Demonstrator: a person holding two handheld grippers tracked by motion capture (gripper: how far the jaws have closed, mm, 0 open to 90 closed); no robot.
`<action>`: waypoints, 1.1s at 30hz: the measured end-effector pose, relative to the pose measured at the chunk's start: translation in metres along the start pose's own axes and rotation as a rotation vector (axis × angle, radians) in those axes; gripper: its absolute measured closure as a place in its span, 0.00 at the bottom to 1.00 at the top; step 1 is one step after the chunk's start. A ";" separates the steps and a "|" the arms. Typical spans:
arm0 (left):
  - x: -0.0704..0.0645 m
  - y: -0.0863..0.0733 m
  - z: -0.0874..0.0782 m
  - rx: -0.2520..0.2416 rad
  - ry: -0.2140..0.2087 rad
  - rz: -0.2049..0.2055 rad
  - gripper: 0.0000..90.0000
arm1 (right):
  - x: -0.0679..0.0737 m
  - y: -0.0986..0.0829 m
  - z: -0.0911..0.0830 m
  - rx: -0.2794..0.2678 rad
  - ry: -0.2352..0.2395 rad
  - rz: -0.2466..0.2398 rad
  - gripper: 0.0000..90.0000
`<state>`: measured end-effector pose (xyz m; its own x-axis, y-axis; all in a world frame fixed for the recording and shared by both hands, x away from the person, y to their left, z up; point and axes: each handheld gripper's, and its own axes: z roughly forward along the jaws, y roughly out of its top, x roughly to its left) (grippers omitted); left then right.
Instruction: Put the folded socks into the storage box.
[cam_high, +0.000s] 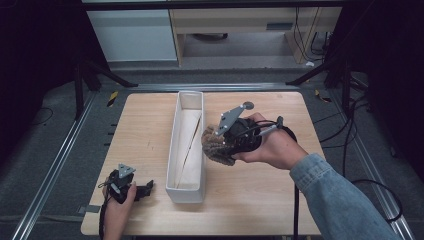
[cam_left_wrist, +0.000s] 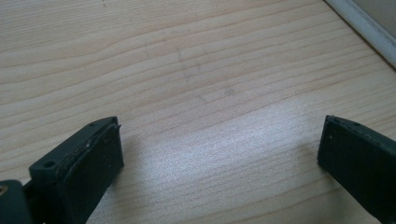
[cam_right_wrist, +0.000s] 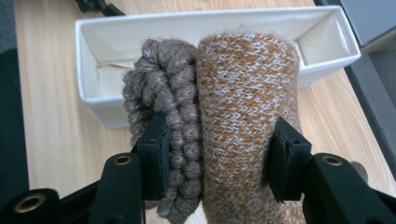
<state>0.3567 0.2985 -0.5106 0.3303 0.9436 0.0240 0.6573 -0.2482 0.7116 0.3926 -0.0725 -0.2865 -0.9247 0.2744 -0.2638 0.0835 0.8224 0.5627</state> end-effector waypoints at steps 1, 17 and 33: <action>0.000 0.000 0.000 0.000 0.000 0.000 0.00 | 0.000 0.002 0.000 -0.005 0.004 -0.002 0.55; 0.000 0.000 0.000 -0.002 0.000 -0.001 0.00 | -0.001 0.025 0.009 -0.064 0.052 -0.004 0.55; 0.000 0.000 0.000 -0.002 0.000 -0.003 0.00 | 0.002 0.037 0.025 -0.067 0.084 -0.017 0.55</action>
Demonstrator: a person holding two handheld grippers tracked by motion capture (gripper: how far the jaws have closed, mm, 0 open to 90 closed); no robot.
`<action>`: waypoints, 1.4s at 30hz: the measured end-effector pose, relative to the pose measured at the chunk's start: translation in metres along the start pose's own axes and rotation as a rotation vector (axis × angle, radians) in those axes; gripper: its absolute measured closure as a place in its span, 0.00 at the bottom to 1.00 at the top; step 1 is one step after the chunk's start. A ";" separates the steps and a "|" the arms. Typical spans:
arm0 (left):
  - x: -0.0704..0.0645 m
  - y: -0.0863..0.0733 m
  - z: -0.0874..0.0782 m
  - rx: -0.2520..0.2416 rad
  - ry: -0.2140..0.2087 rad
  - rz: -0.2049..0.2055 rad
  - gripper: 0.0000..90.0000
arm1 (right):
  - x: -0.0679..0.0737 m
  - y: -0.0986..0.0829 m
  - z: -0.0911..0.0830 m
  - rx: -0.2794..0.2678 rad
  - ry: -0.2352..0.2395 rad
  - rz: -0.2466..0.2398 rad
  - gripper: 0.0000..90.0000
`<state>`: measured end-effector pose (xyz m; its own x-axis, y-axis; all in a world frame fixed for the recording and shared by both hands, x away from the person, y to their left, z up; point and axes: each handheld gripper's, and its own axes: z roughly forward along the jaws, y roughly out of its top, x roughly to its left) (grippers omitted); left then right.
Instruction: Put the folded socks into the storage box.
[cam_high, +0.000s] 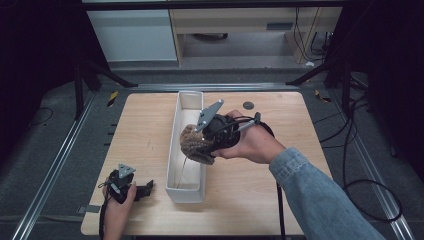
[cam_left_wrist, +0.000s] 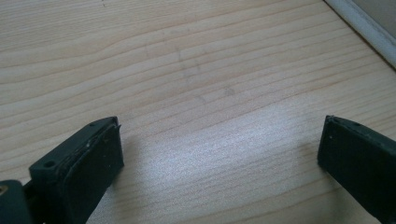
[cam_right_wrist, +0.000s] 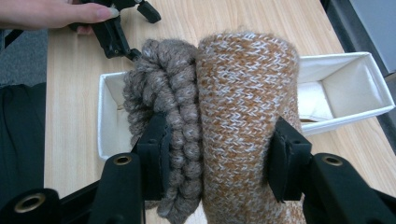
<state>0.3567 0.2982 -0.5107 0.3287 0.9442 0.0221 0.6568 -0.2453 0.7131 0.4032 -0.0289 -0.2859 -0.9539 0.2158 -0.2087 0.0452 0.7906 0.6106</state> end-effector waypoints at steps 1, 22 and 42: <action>0.000 0.000 0.000 0.000 0.000 0.000 0.00 | 0.000 0.000 0.001 0.001 0.000 0.005 0.55; 0.000 0.000 0.000 -0.001 0.001 -0.003 0.00 | 0.004 0.012 0.016 0.001 0.027 -0.013 0.55; 0.000 0.000 0.000 -0.003 0.001 -0.004 0.00 | 0.011 0.019 0.028 0.021 0.075 -0.034 0.54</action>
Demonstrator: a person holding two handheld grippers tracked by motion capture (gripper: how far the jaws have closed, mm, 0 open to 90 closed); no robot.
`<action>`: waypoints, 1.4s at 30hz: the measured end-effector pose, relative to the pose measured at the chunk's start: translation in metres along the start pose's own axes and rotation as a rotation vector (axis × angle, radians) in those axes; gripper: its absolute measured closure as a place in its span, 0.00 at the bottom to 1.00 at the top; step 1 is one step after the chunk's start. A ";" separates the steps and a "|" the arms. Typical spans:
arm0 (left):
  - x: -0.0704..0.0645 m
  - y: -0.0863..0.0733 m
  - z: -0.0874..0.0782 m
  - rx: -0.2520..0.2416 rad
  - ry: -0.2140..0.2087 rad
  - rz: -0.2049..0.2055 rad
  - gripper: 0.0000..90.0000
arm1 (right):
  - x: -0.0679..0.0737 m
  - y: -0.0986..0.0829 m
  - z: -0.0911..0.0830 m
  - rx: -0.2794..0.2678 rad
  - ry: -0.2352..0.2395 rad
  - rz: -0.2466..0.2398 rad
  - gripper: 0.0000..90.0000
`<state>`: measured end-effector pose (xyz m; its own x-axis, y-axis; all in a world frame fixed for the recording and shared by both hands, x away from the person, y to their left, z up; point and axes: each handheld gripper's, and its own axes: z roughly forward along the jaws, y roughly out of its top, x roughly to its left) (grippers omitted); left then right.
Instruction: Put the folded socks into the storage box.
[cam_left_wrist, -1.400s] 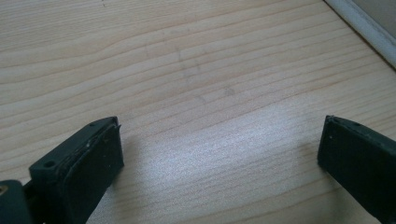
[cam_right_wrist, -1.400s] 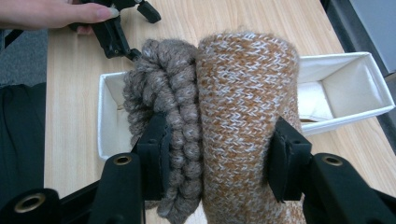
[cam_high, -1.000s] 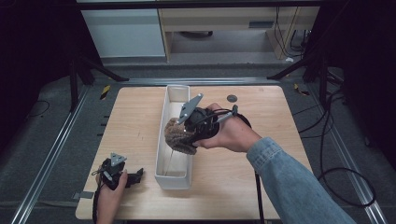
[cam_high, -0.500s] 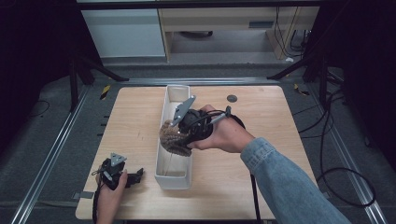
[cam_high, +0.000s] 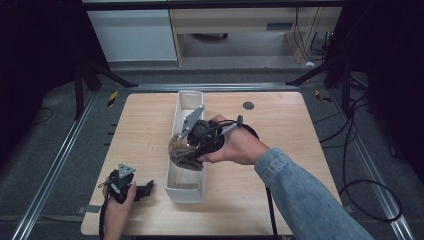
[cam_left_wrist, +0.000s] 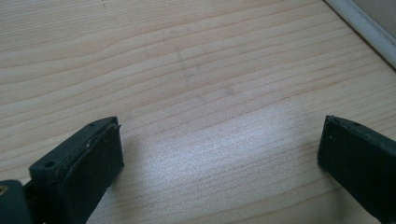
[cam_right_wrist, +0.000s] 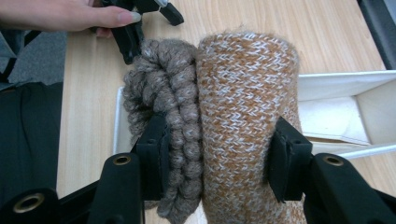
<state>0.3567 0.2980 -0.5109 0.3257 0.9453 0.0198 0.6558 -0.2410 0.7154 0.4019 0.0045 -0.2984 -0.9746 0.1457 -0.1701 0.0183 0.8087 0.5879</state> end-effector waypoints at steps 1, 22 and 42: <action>0.000 0.000 0.000 0.000 0.000 0.000 0.00 | 0.000 0.000 0.000 0.000 0.004 0.001 0.54; 0.000 0.000 0.000 0.003 -0.001 0.003 0.00 | 0.008 -0.001 0.020 0.068 0.086 -0.016 0.54; 0.000 0.000 0.000 0.004 -0.001 0.004 0.00 | 0.013 0.004 0.029 0.108 0.120 -0.014 0.54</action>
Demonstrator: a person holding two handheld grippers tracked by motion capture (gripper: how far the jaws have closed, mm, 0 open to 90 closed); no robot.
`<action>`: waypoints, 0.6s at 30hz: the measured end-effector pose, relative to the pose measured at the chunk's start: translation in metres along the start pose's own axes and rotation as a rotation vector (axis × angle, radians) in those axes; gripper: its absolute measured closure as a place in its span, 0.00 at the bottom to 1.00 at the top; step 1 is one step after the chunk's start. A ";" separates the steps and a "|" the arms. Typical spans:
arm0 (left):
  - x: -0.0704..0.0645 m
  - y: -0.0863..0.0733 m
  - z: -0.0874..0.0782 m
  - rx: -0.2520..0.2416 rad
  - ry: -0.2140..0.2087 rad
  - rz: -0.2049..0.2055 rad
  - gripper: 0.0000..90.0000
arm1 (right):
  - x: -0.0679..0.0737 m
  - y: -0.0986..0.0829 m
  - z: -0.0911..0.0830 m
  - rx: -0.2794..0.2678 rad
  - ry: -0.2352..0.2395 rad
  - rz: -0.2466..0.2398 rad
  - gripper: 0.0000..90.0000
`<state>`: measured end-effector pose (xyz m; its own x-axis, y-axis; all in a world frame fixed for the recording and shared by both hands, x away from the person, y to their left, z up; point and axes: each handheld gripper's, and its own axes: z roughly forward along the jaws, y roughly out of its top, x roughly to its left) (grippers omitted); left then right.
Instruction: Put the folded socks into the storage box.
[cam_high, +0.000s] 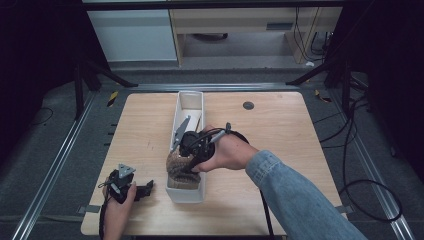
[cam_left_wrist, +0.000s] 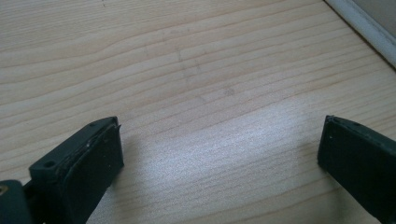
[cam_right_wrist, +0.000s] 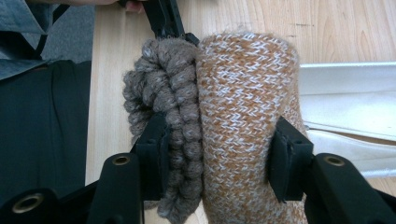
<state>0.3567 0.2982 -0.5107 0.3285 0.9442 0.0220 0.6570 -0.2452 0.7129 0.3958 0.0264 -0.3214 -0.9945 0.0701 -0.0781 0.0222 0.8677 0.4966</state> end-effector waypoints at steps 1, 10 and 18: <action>0.000 0.000 0.000 0.000 0.000 0.000 0.00 | 0.000 0.000 0.000 0.004 0.000 0.000 0.54; 0.000 0.000 0.000 0.000 0.000 0.000 0.00 | 0.000 0.000 0.008 0.039 0.007 0.002 0.54; 0.000 0.000 0.000 0.000 0.000 0.000 0.00 | 0.002 0.000 0.020 0.068 0.016 0.007 0.54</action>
<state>0.3567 0.2982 -0.5107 0.3285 0.9442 0.0219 0.6570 -0.2451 0.7129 0.3959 0.0365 -0.3383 -0.9957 0.0689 -0.0612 0.0354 0.8988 0.4370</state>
